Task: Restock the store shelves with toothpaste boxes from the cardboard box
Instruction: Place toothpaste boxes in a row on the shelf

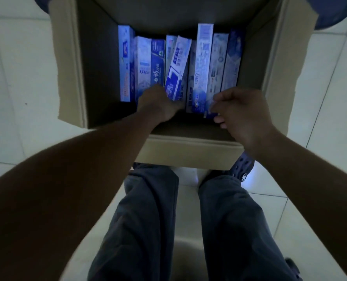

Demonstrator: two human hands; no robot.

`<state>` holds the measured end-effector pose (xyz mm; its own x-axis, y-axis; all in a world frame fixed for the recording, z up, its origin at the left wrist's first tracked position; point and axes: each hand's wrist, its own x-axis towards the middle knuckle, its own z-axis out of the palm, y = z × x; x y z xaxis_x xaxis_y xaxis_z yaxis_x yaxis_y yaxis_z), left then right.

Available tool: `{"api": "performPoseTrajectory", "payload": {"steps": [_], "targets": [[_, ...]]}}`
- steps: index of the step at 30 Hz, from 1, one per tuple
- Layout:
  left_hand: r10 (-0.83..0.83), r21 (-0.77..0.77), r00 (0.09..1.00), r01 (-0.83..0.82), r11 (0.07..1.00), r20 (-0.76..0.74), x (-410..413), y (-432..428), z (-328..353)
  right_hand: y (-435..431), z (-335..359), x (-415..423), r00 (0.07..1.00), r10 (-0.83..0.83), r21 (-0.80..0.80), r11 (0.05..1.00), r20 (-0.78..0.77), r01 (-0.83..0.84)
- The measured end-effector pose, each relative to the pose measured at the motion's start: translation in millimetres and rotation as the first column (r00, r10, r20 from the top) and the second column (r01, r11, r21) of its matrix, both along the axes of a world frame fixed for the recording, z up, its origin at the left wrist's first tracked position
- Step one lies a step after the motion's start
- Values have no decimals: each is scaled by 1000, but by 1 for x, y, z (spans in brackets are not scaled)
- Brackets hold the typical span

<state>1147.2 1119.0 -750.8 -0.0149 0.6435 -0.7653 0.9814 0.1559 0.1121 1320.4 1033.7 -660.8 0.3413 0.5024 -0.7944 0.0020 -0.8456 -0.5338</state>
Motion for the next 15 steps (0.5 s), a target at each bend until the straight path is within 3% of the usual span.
{"api": "performPoseTrajectory", "payload": {"steps": [5,11,13,15], "targets": [[-107,-11,966,112,994,235,-49,-1,87,25,32,17,997,-62,72,996,50,58],[-237,27,836,258,966,495,-65,-9,136,34,50,15,967,-152,67,983,-205,169],[-178,-22,813,228,973,554,-61,-12,127,24,52,22,961,-173,92,976,-217,197],[5,-172,834,108,979,552,-57,-9,108,9,54,31,964,-182,117,971,-192,206]]}}
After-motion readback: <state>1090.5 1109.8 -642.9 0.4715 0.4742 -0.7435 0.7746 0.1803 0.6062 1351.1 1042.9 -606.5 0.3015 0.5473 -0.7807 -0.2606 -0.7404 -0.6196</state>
